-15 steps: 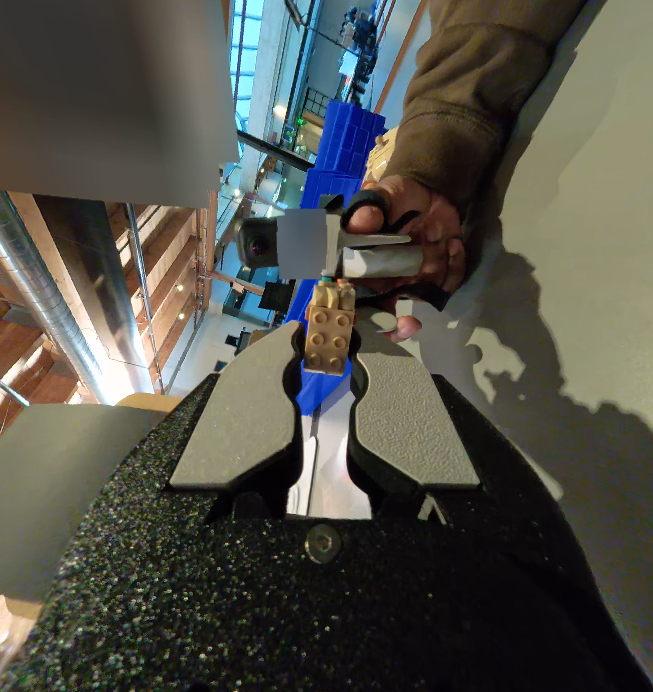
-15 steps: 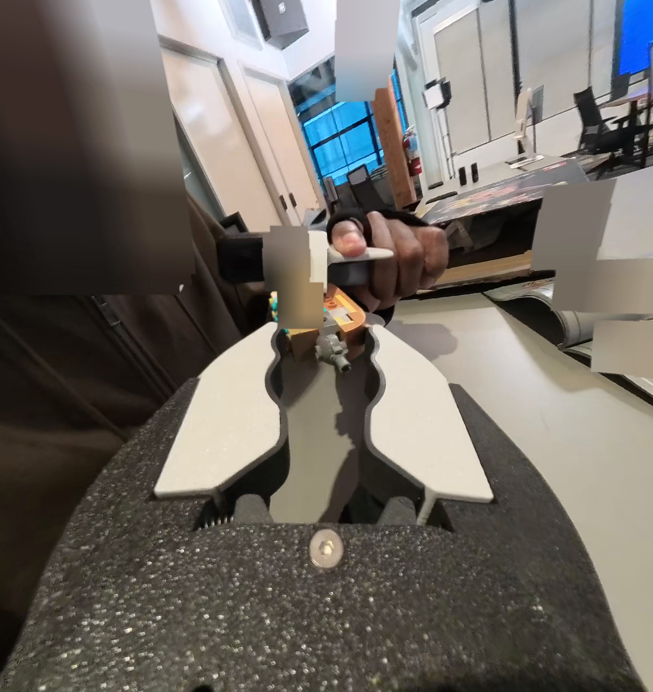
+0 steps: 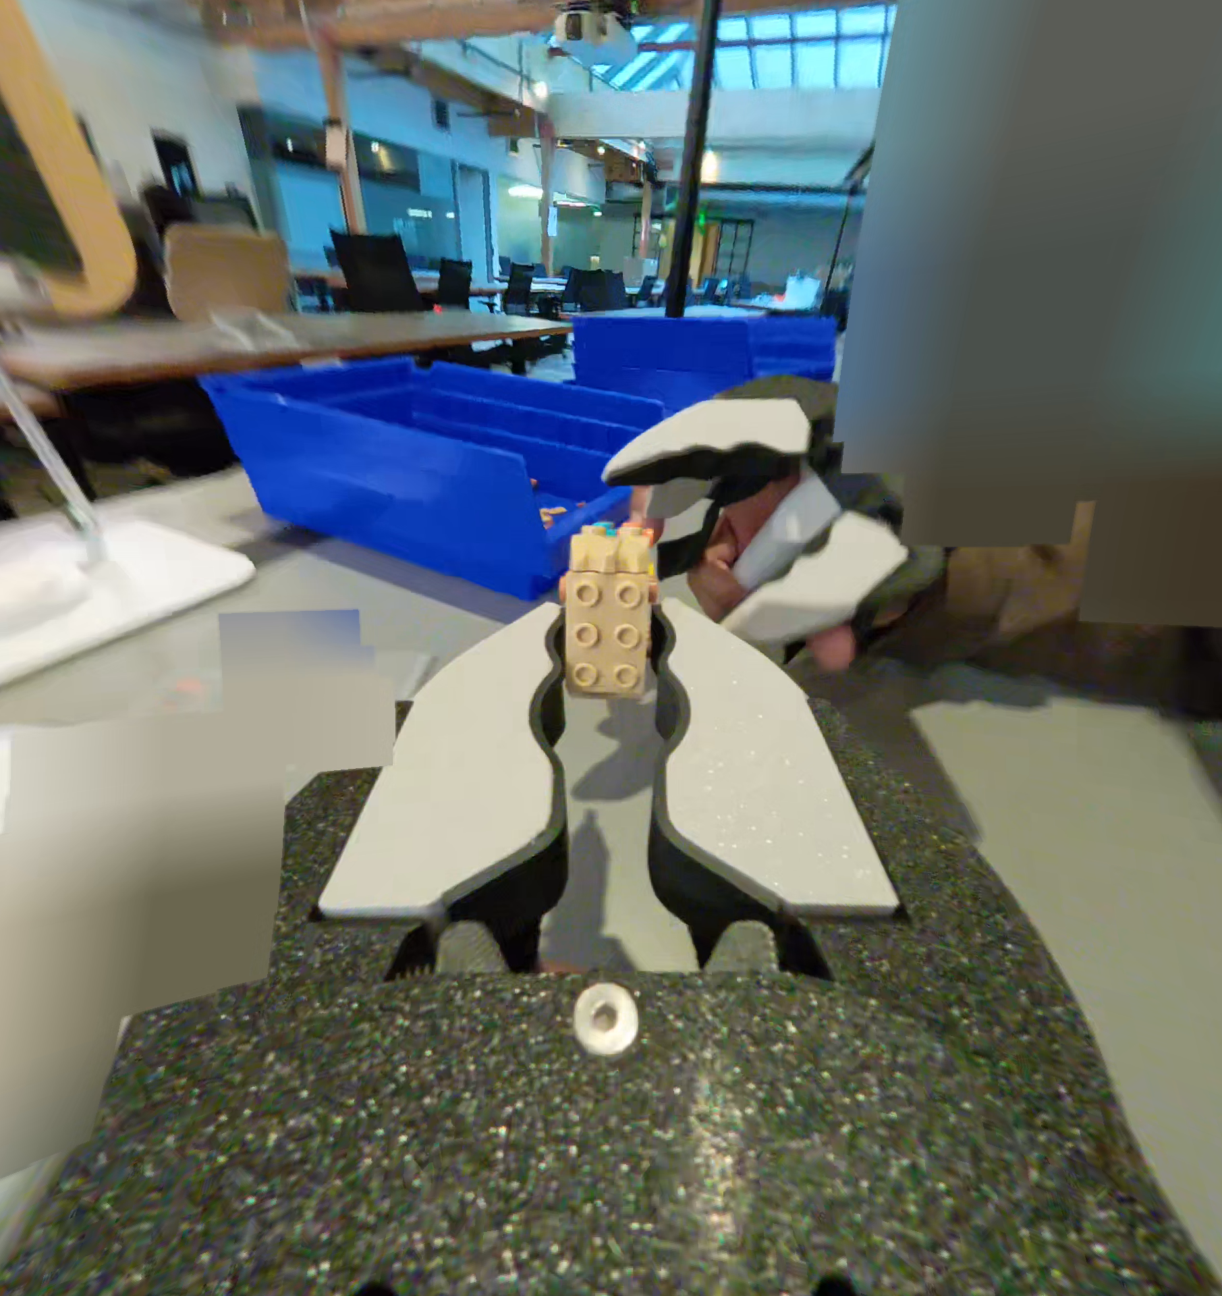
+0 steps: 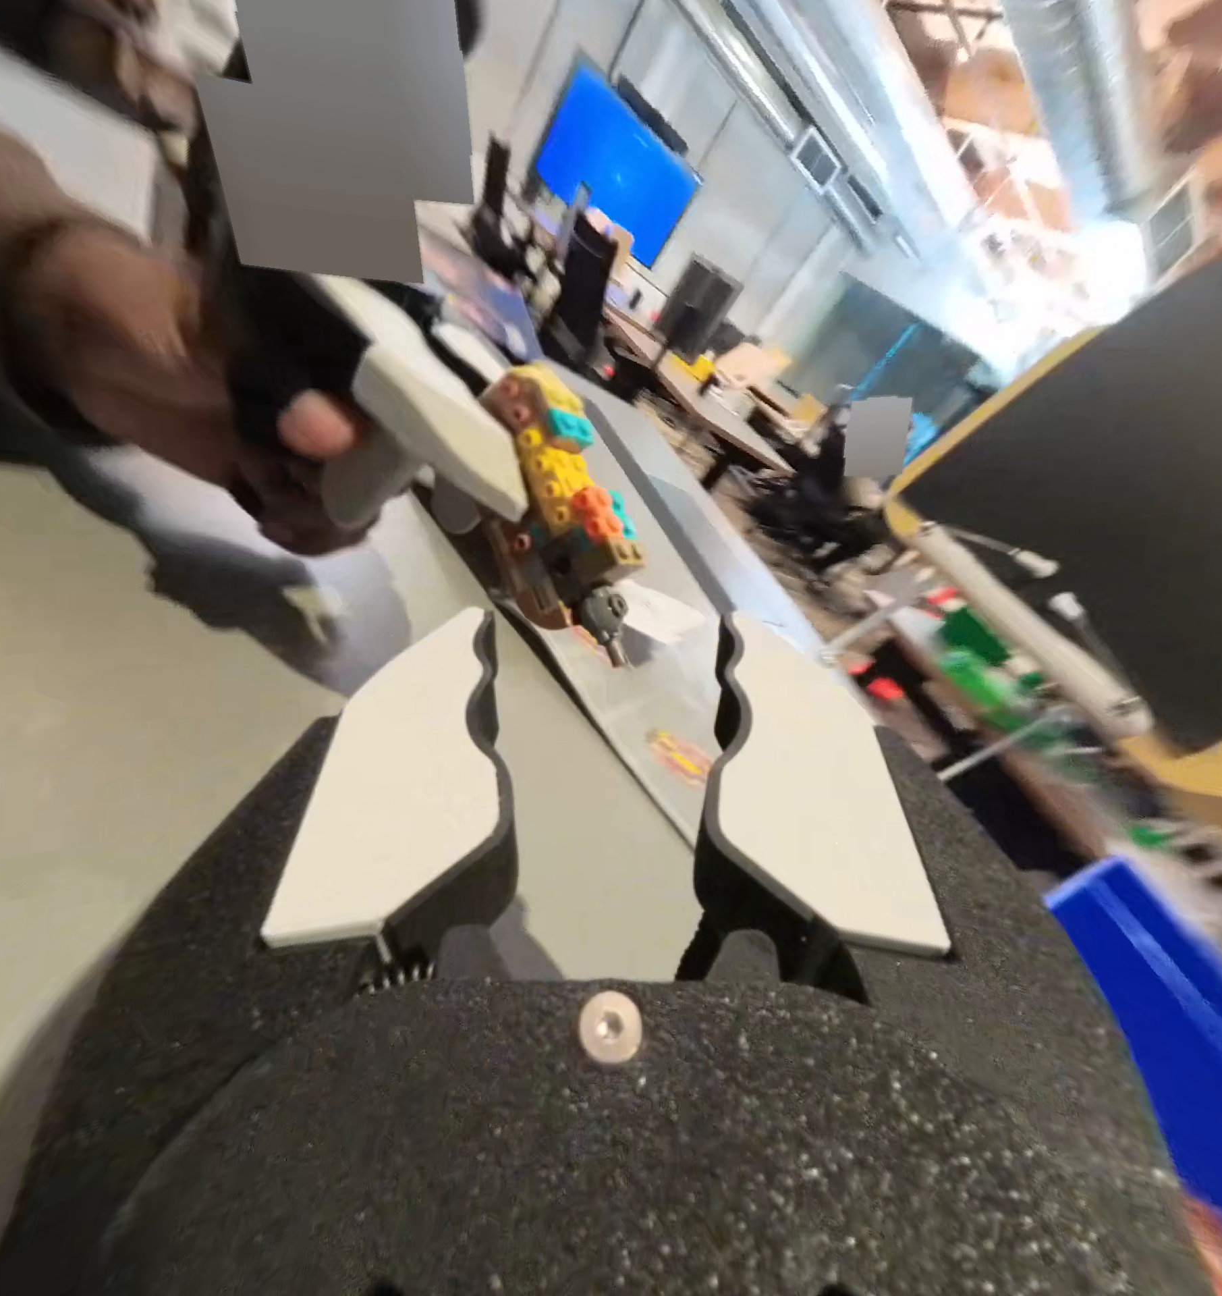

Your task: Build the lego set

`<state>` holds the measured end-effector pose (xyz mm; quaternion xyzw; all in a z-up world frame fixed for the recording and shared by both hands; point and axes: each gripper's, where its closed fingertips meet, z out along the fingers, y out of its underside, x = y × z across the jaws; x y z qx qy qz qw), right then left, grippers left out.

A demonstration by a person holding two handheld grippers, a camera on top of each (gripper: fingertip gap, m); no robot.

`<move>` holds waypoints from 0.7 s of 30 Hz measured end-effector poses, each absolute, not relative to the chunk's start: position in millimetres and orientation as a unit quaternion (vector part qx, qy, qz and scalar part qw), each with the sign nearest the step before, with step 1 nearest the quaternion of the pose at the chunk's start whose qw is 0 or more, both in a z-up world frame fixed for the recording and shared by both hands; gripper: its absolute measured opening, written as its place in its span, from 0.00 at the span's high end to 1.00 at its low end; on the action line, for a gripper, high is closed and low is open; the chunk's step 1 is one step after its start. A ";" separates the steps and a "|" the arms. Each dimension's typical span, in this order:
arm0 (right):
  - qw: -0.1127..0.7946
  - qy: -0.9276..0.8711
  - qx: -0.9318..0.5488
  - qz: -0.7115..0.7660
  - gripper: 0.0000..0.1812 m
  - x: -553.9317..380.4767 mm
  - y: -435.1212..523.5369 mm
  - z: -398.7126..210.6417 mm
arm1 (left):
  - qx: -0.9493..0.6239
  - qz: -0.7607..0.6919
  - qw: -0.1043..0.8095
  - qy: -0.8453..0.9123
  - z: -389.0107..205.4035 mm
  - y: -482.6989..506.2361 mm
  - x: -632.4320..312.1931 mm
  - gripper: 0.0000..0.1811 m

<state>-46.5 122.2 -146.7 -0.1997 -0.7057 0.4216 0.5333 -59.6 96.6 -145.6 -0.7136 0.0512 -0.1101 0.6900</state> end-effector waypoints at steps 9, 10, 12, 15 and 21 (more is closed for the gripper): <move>0.614 -0.722 -0.138 0.287 0.68 -57.3 105.6 -160.7 | -0.706 -0.176 0.685 -0.033 -157.2 101.1 -65.9 0.88; 0.619 -0.719 -0.138 0.285 0.68 -57.5 105.4 -159.1 | -0.706 -0.175 0.686 -0.036 -157.6 101.2 -66.2 0.88; 0.626 -0.714 -0.139 0.281 0.68 -58.2 105.7 -156.8 | -0.706 -0.177 0.685 -0.043 -159.2 101.3 -66.4 0.88; 0.634 -0.711 -0.141 0.269 0.67 -60.7 105.8 -156.8 | -0.709 -0.158 0.686 -0.046 -160.6 102.0 -67.2 0.88; 0.648 -0.714 -0.122 0.236 0.68 -65.7 100.1 -161.6 | -0.726 -0.100 0.679 -0.031 -167.2 105.5 -58.4 0.88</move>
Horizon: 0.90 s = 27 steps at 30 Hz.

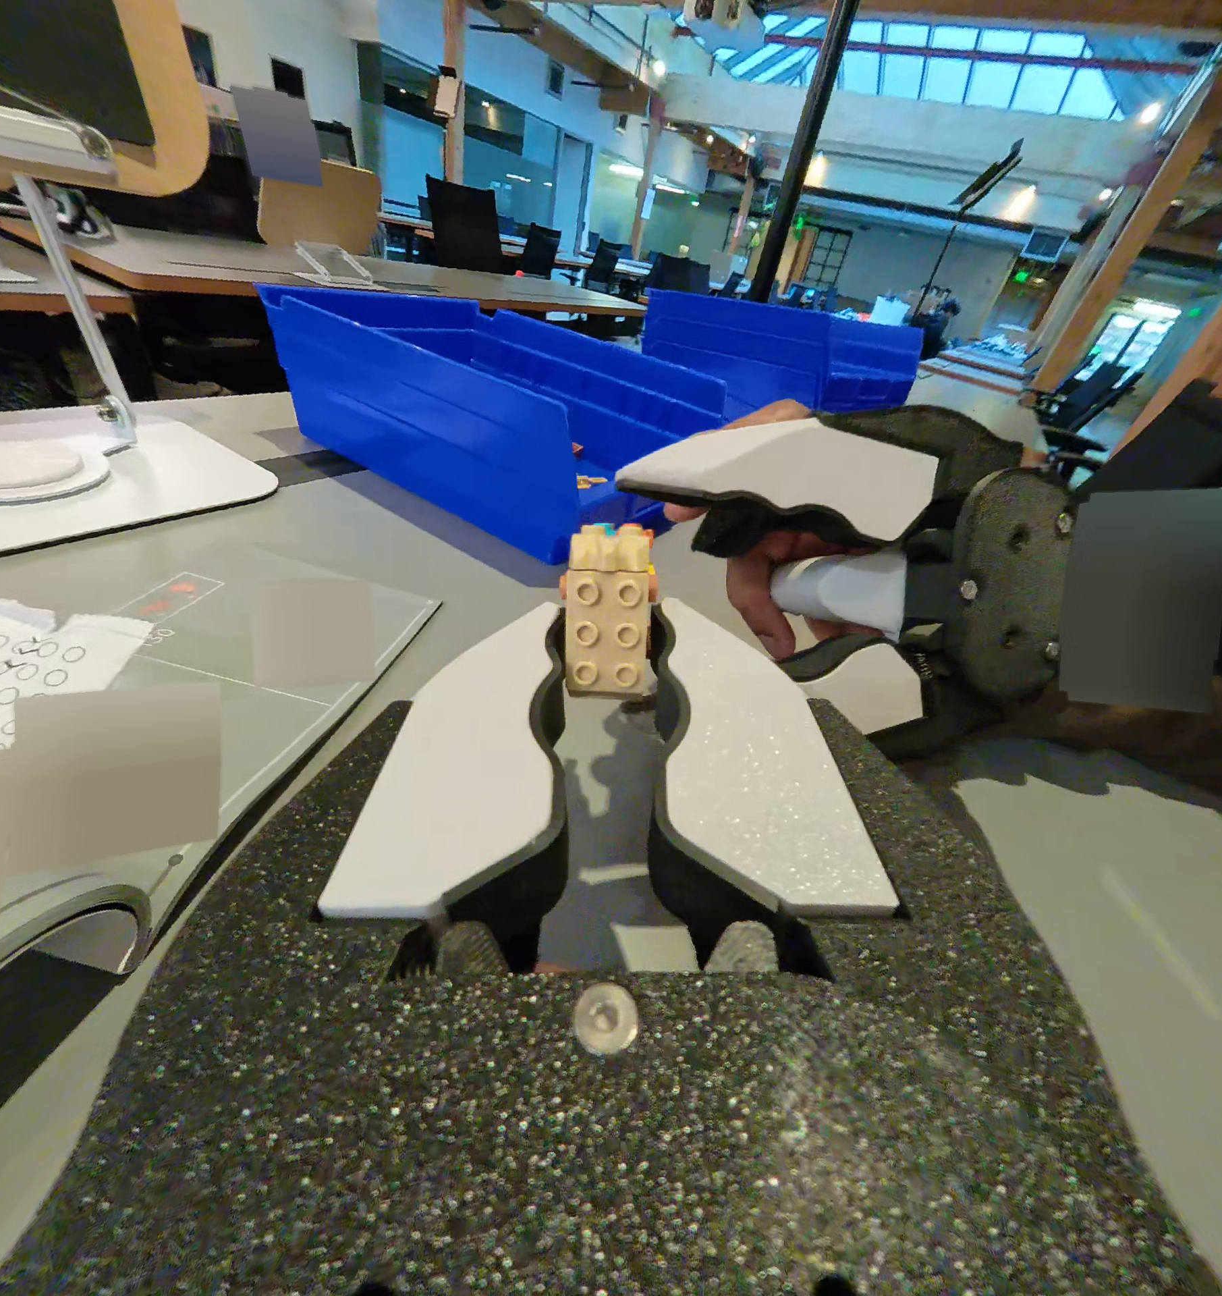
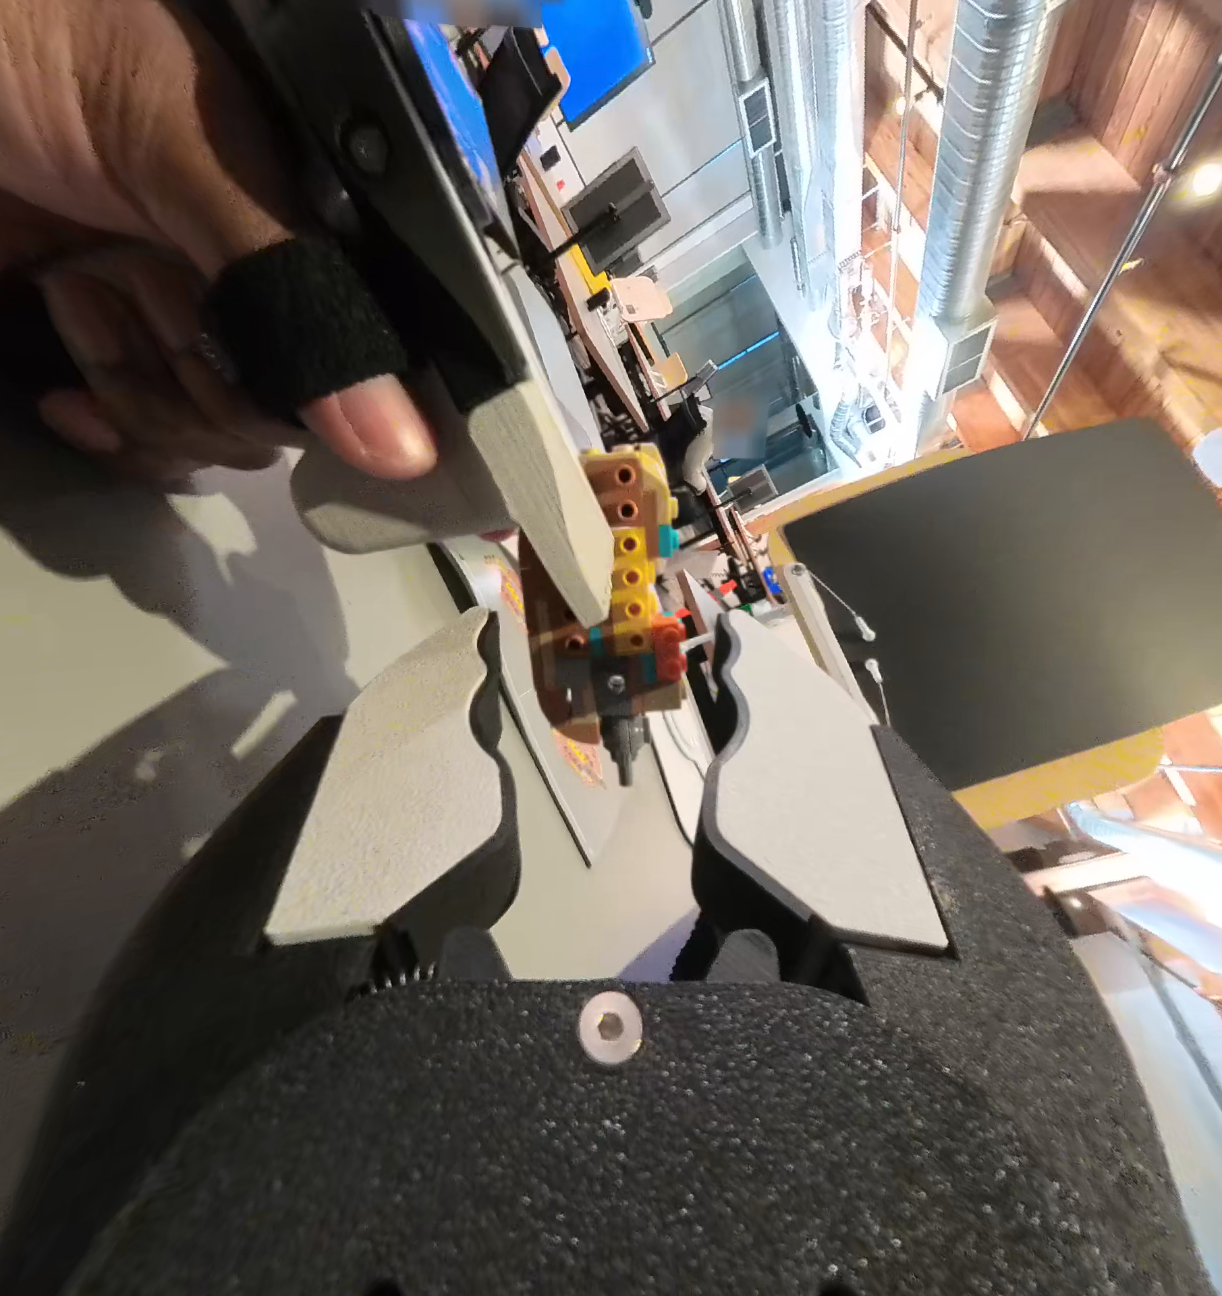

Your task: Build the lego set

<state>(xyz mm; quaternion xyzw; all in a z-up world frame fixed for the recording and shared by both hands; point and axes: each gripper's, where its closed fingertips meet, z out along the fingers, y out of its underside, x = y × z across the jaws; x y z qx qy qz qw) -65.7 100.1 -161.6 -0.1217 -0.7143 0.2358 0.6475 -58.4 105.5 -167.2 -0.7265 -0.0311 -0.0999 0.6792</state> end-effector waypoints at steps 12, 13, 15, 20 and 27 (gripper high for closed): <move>0.667 -0.709 -0.117 0.199 0.75 -69.8 103.2 -162.7 | -0.720 -0.057 0.691 -0.032 -164.9 104.5 -52.8 0.88; 0.666 -0.710 -0.118 0.198 0.75 -69.9 103.4 -163.0 | -0.720 -0.057 0.690 -0.032 -165.0 104.6 -52.8 0.88; 0.662 -0.714 -0.119 0.195 0.75 -69.8 103.8 -163.4 | -0.721 -0.059 0.689 -0.033 -165.5 104.8 -52.8 0.88; 0.660 -0.718 -0.113 0.192 0.75 -68.2 104.0 -163.3 | -0.722 -0.061 0.688 -0.030 -165.7 104.8 -51.2 0.88; 0.667 -0.709 -0.113 0.197 0.75 -69.0 103.9 -163.1 | -0.721 -0.058 0.689 -0.033 -165.5 104.7 -52.0 0.88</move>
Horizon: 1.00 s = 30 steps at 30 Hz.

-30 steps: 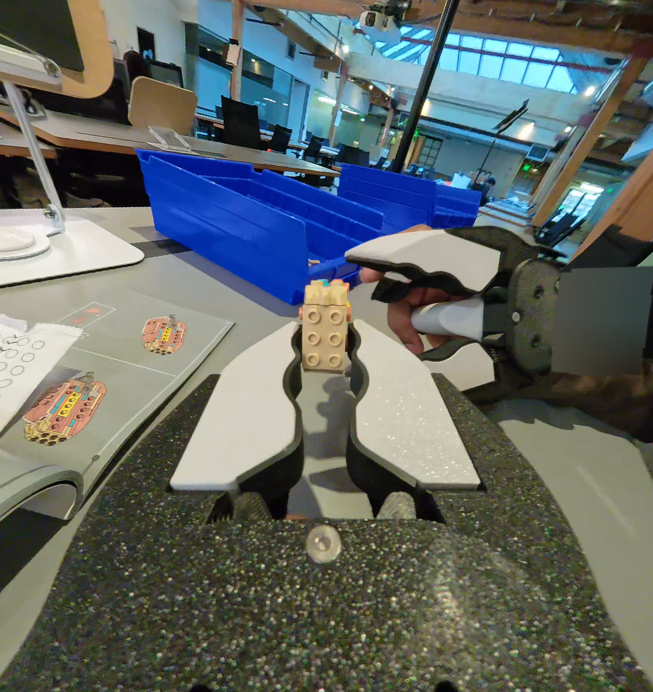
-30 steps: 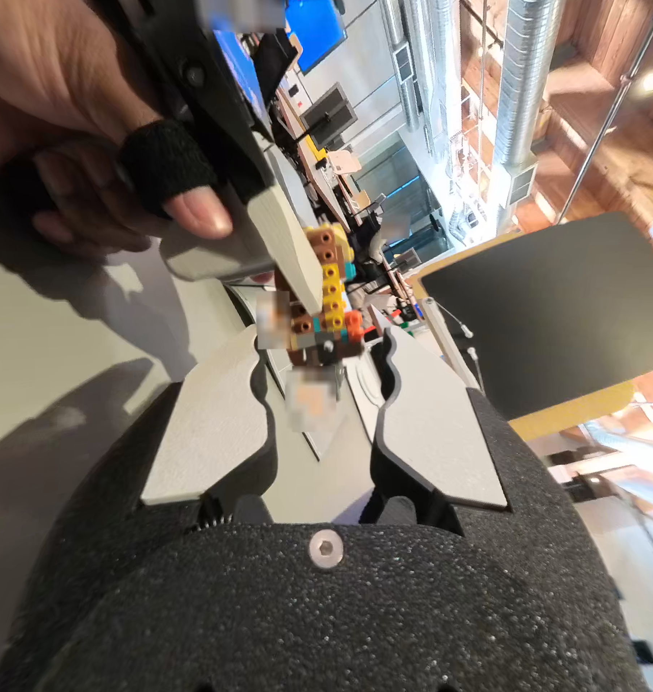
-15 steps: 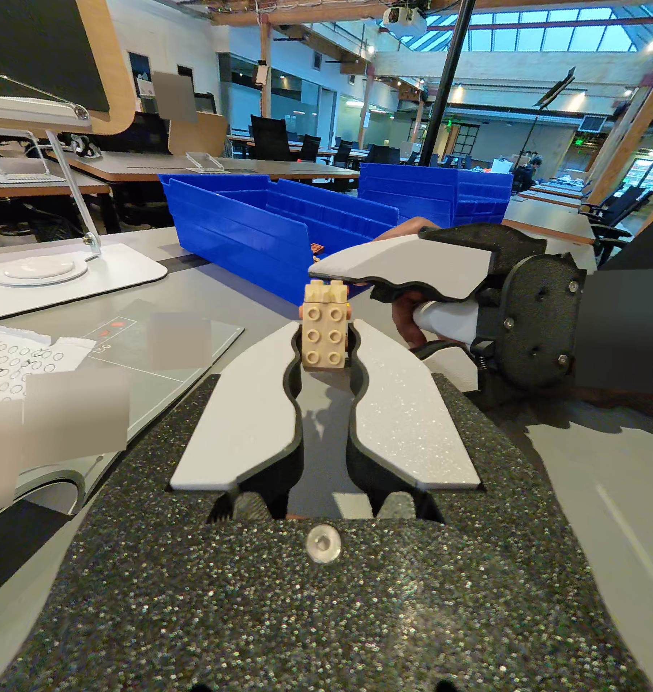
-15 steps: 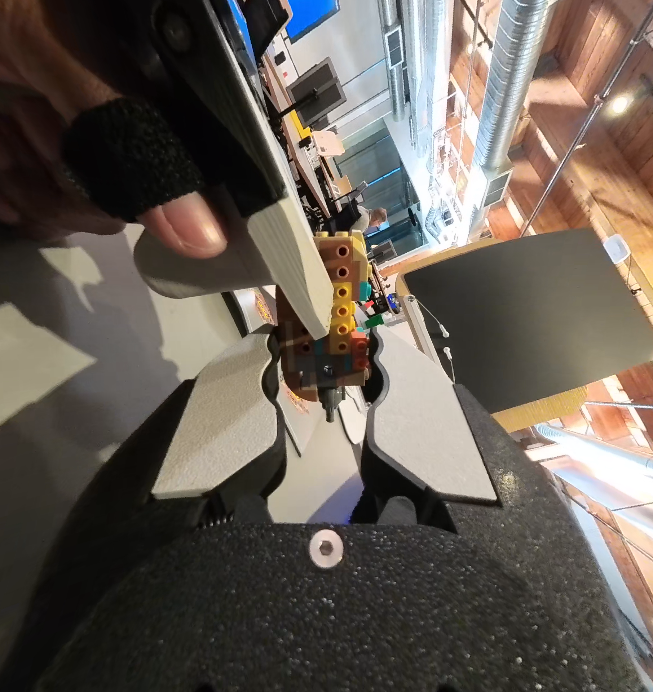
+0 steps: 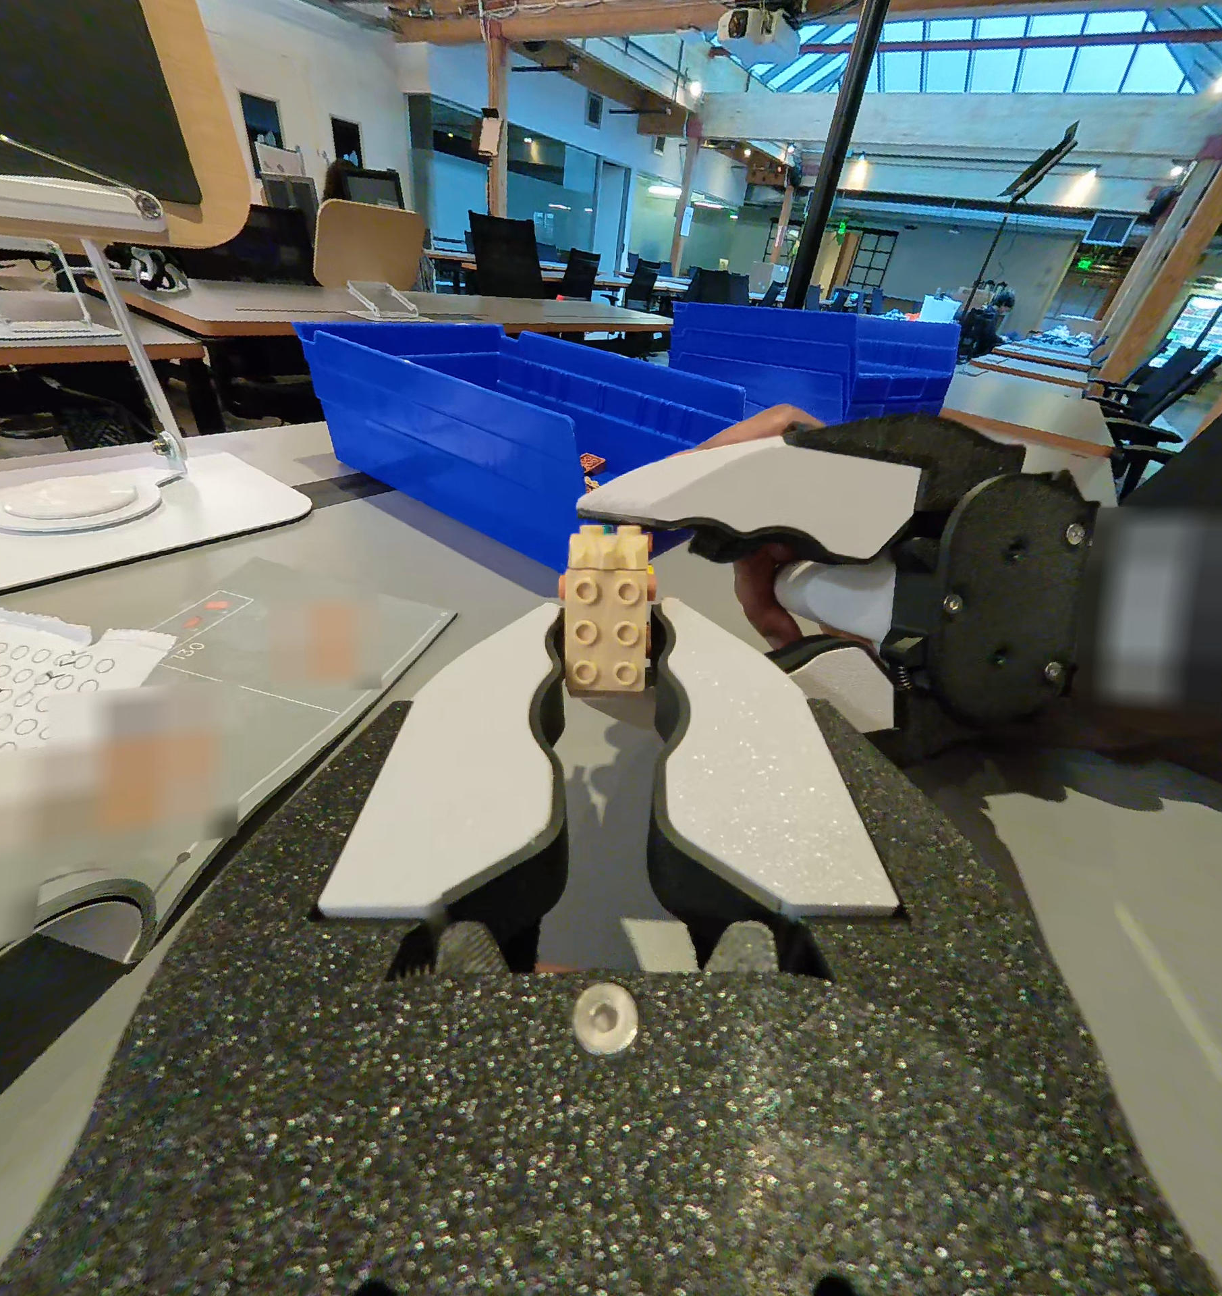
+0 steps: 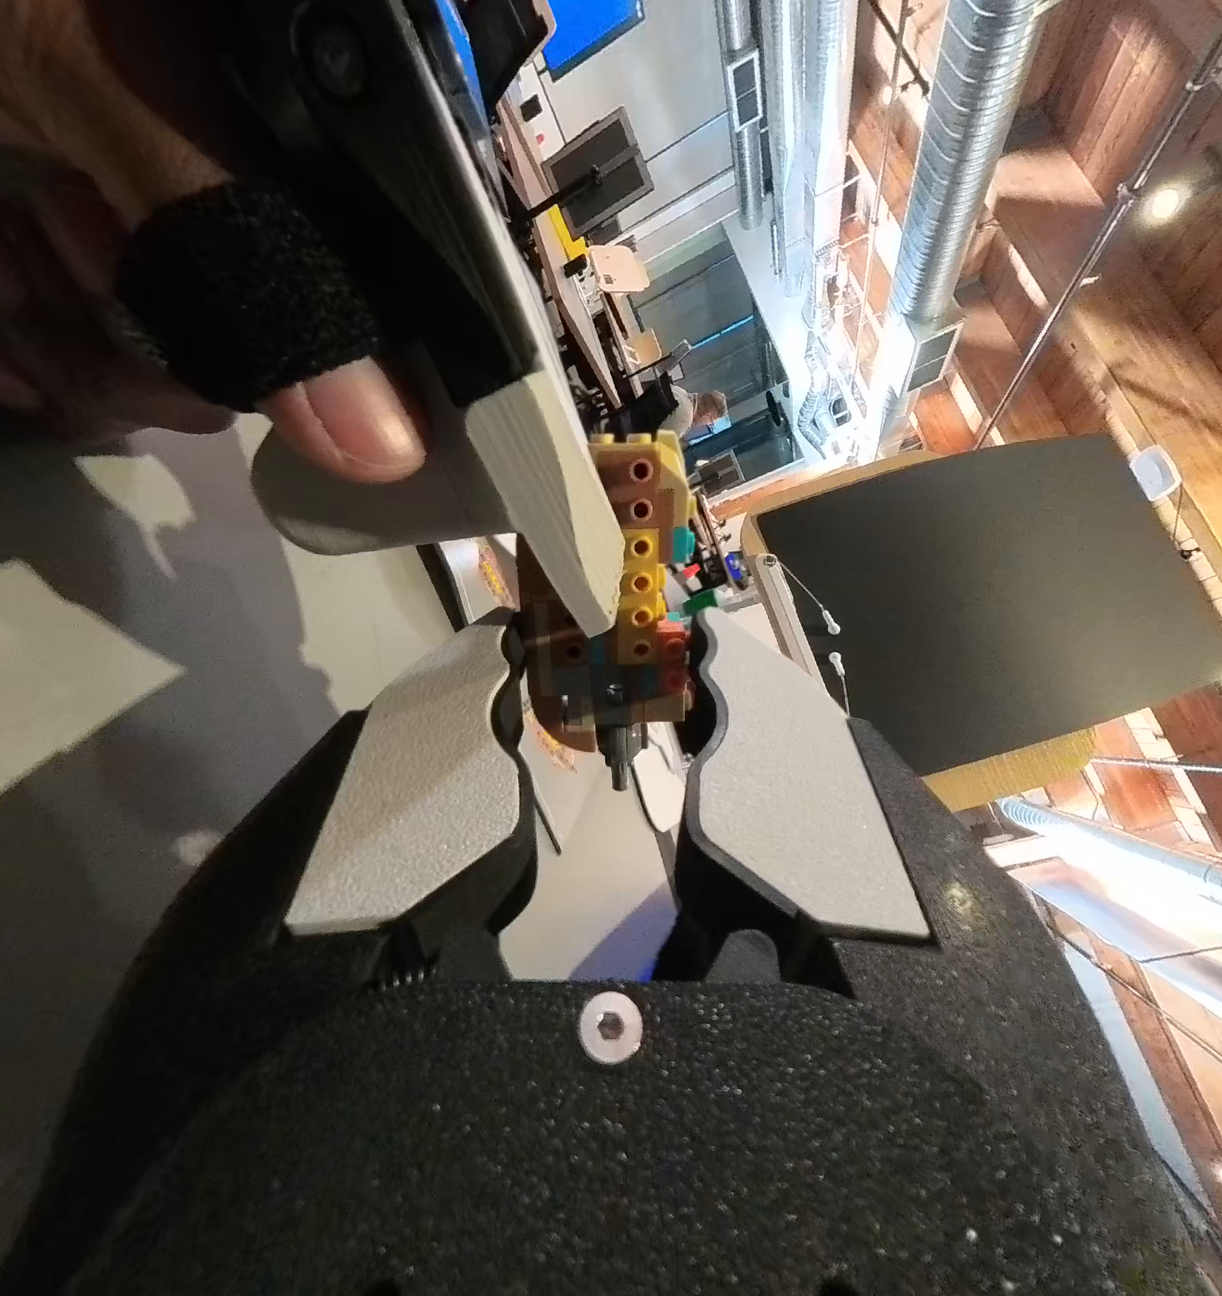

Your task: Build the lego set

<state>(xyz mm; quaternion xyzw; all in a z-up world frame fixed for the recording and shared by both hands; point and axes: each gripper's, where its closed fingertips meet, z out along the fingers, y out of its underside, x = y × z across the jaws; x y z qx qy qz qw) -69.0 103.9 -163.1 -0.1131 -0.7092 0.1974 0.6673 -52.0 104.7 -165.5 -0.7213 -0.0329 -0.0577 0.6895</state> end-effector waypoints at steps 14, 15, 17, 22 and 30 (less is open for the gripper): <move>0.302 -0.679 -0.326 0.584 0.68 -58.2 110.8 -163.2 | -0.725 0.006 0.688 -0.030 -165.9 100.3 -65.3 0.88; 0.279 -0.671 -0.339 0.597 0.68 -58.8 113.9 -162.9 | -0.727 0.013 0.686 -0.027 -166.4 100.3 -65.2 0.88; 0.247 -0.656 -0.367 0.612 0.69 -61.3 121.1 -164.3 | -0.730 0.031 0.683 -0.023 -167.4 100.1 -65.7 0.88; 0.179 -0.648 -0.418 0.611 0.74 -63.4 124.3 -175.6 | -0.730 0.053 0.681 -0.019 -167.5 99.2 -67.6 0.88; 0.165 -0.644 -0.420 0.618 0.75 -62.6 120.9 -177.6 | -0.707 0.007 0.706 -0.044 -159.3 96.5 -70.2 0.88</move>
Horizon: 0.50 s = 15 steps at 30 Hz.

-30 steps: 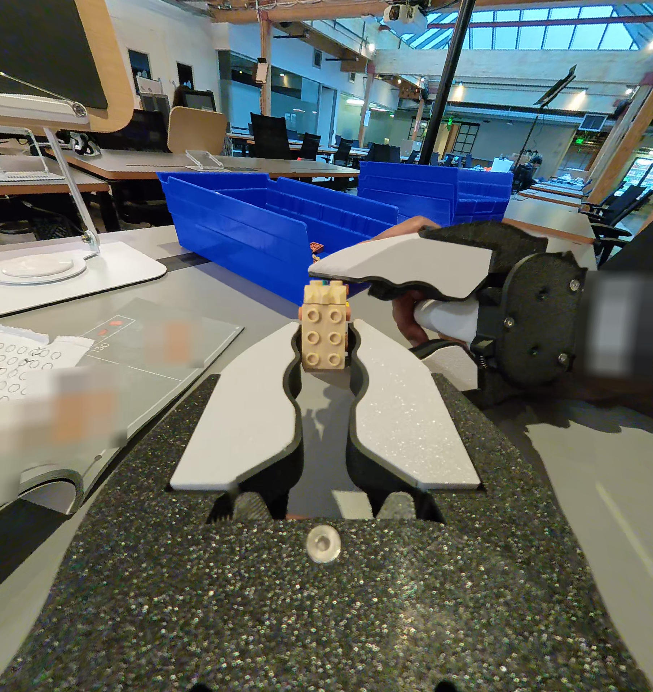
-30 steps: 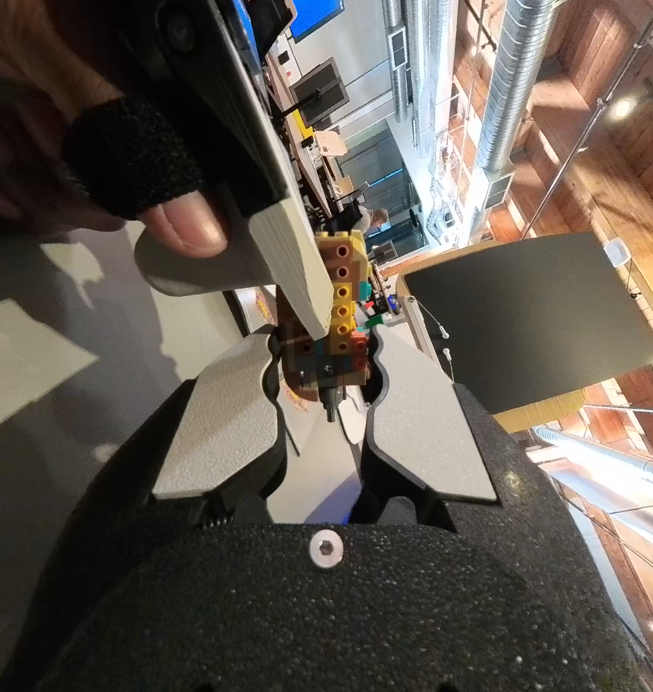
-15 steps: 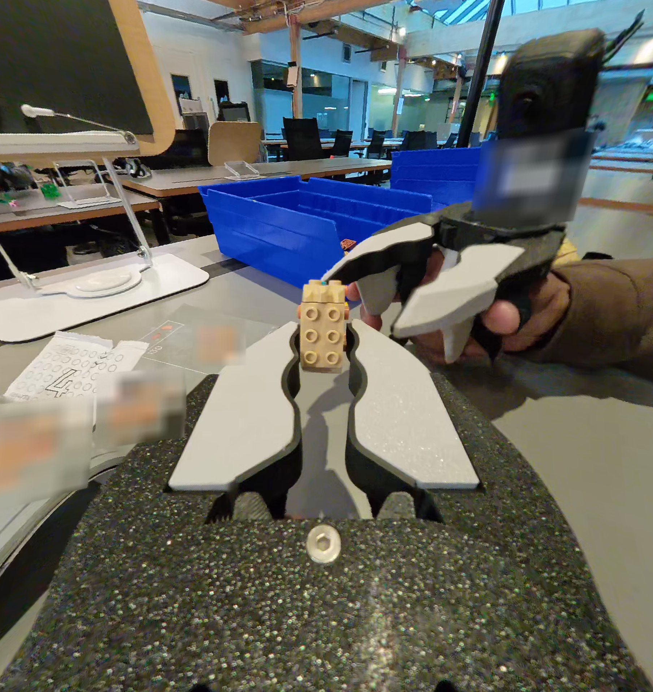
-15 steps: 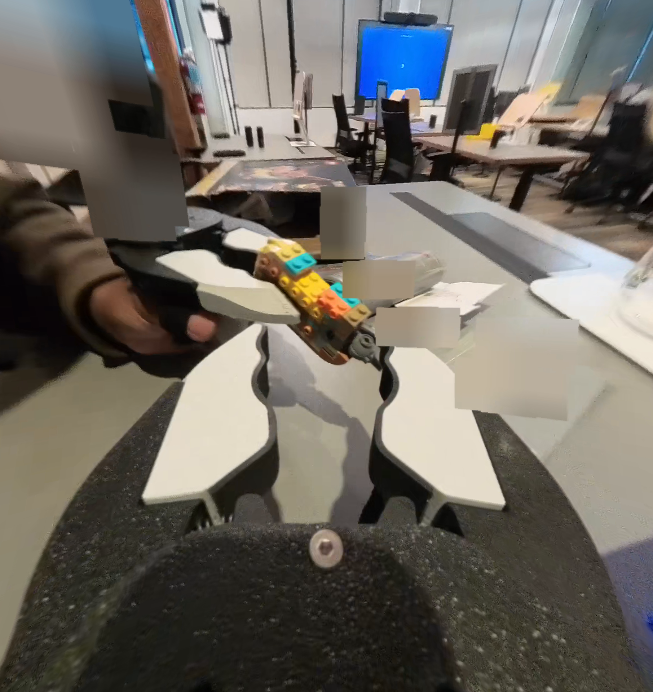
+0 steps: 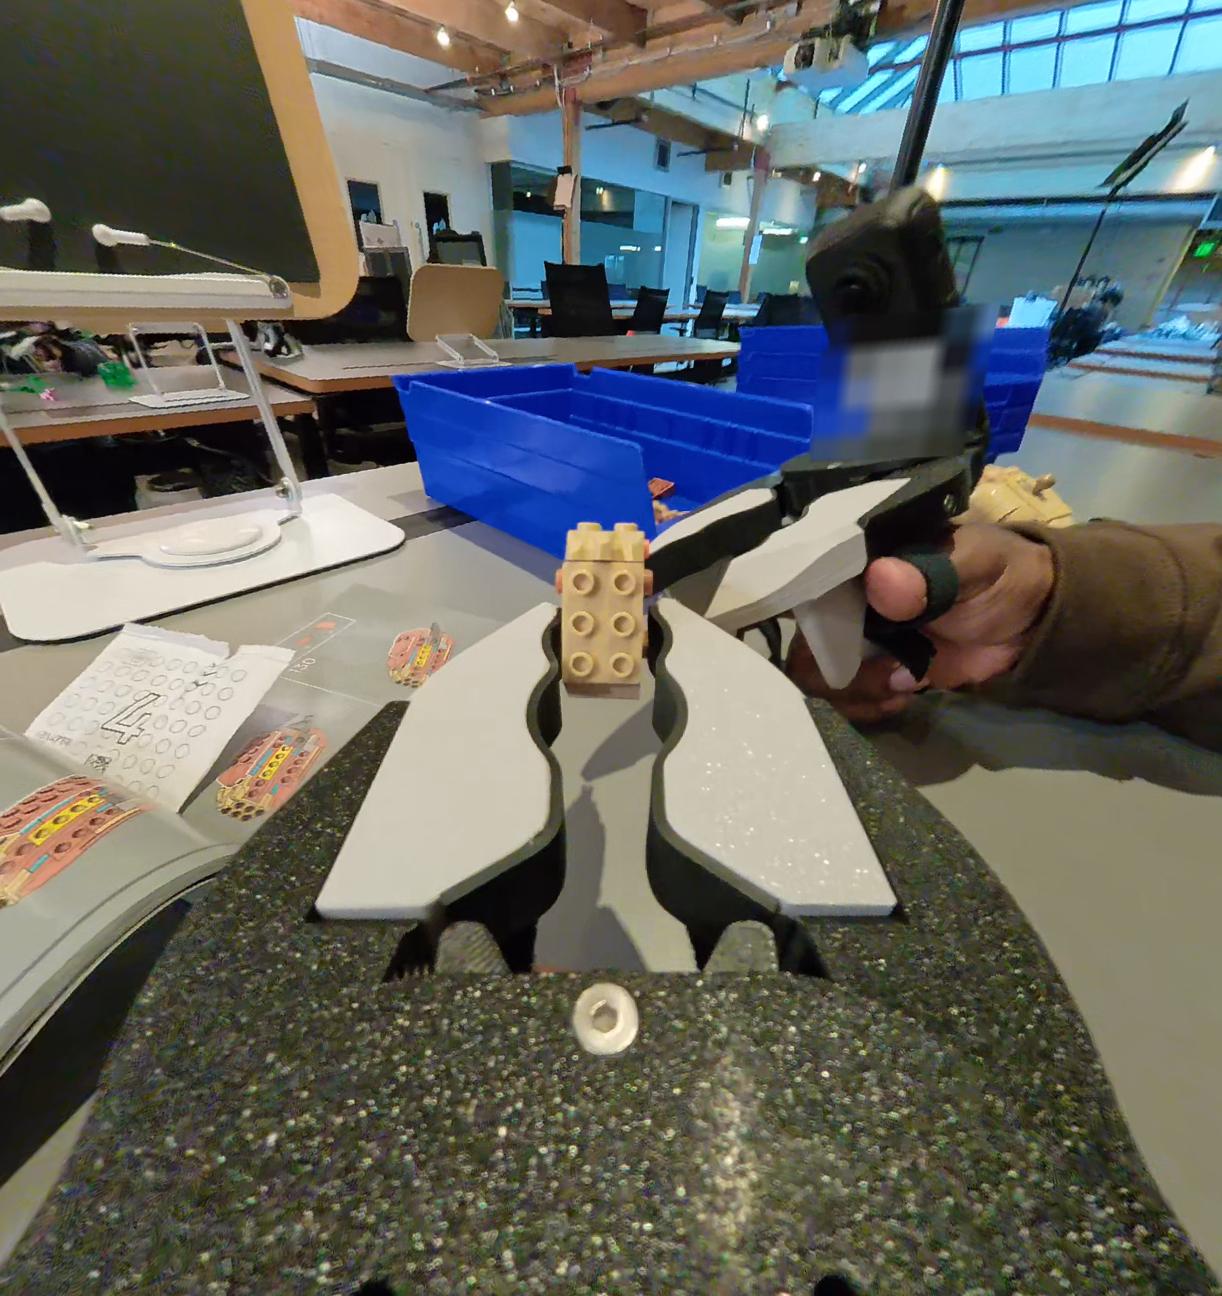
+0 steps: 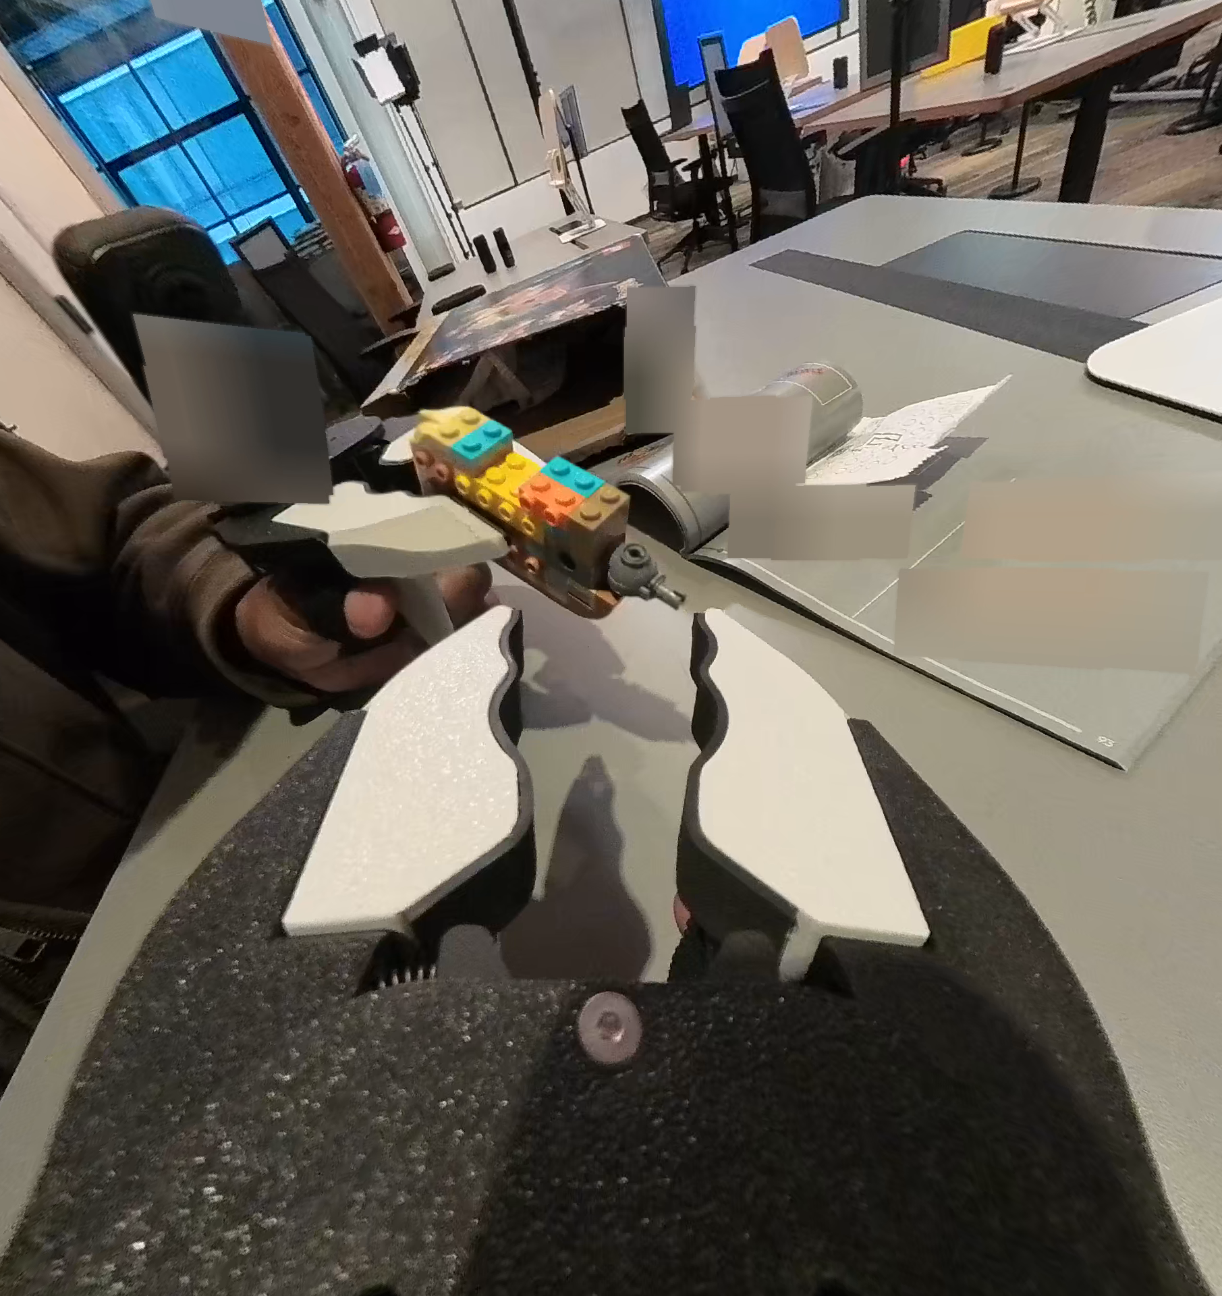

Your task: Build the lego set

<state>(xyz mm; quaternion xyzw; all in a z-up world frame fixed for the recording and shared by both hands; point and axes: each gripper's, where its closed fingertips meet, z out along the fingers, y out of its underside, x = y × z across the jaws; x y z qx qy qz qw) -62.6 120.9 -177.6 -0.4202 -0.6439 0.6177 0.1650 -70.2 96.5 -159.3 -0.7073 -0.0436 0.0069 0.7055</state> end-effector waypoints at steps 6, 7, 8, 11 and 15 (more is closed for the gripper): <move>0.176 -0.643 -0.412 0.621 0.75 -61.1 120.3 -174.3 | -0.669 -0.064 0.737 -0.066 -147.9 92.9 -69.5 0.88; 0.176 -0.641 -0.411 0.623 0.75 -60.8 120.4 -173.2 | -0.662 -0.073 0.742 -0.069 -146.0 92.0 -69.7 0.88; 0.177 -0.640 -0.411 0.625 0.75 -60.4 120.7 -172.4 | -0.657 -0.081 0.746 -0.072 -144.5 91.4 -70.0 0.88; 0.179 -0.639 -0.410 0.625 0.75 -59.6 121.5 -171.8 | -0.644 -0.104 0.754 -0.077 -140.9 89.8 -70.1 0.88; 0.178 -0.638 -0.409 0.628 0.75 -59.1 120.6 -171.6 | -0.640 -0.125 0.754 -0.080 -140.6 89.8 -69.6 0.88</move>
